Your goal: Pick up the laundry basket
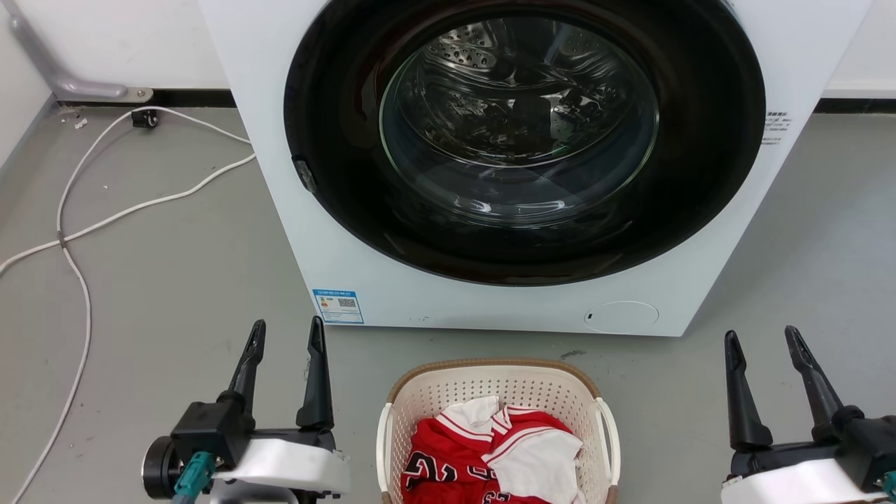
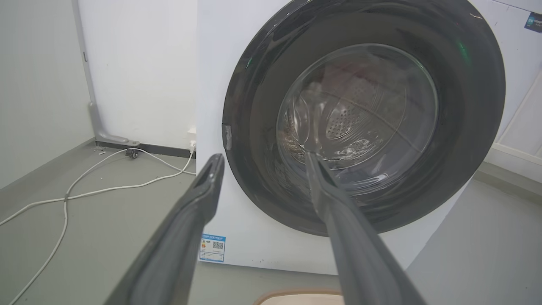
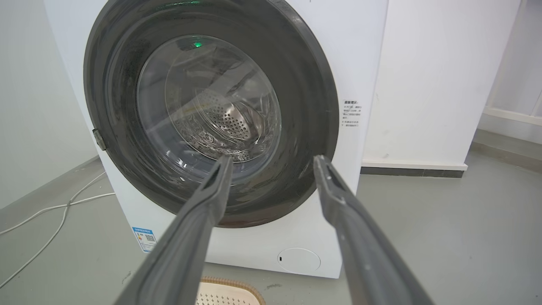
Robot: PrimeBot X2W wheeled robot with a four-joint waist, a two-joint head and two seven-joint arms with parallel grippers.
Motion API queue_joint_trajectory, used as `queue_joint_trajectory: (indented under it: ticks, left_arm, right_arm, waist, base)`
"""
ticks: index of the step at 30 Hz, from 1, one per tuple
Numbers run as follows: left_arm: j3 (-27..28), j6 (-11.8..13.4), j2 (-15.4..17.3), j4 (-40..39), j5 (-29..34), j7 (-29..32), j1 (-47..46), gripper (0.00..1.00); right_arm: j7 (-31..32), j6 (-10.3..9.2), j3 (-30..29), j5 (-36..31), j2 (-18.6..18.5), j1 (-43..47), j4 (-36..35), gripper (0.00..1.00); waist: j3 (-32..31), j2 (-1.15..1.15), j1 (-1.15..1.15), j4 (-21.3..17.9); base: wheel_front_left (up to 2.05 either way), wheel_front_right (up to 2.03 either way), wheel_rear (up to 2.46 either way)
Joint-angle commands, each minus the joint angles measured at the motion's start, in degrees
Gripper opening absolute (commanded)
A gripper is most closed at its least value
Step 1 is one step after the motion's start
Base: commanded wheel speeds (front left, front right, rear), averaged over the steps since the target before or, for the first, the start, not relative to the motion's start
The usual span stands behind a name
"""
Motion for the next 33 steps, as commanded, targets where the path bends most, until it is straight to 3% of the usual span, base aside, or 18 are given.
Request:
queue_joint_trajectory:
  ticks: [1,14,33]
  left_arm:
    - [-0.2,0.3,0.1,-0.4,1.5,-0.6,0.6,1.0]
    - [-0.8,1.0,0.1,-0.5,6.6,-1.9,1.1,1.0]
    - [-0.9,1.3,0.1,0.1,6.1,-1.8,1.1,1.0]
  right_arm:
    - [-0.6,-0.02,0.0,-1.4,-0.2,0.5,-0.6,1.0]
    - [-1.9,-0.02,0.2,-6.6,-0.2,1.5,-0.9,1.0]
    - [-1.8,-0.02,0.5,-6.0,-0.2,1.6,-0.1,1.0]
  waist:
    - [0.1,0.0,0.0,0.0]
    - [0.3,0.0,0.0,0.1]
    - [0.3,0.0,0.0,0.0]
  base:
    - [0.0,0.0,0.0]
    - [0.0,0.0,0.0]
    - [0.0,0.0,0.0]
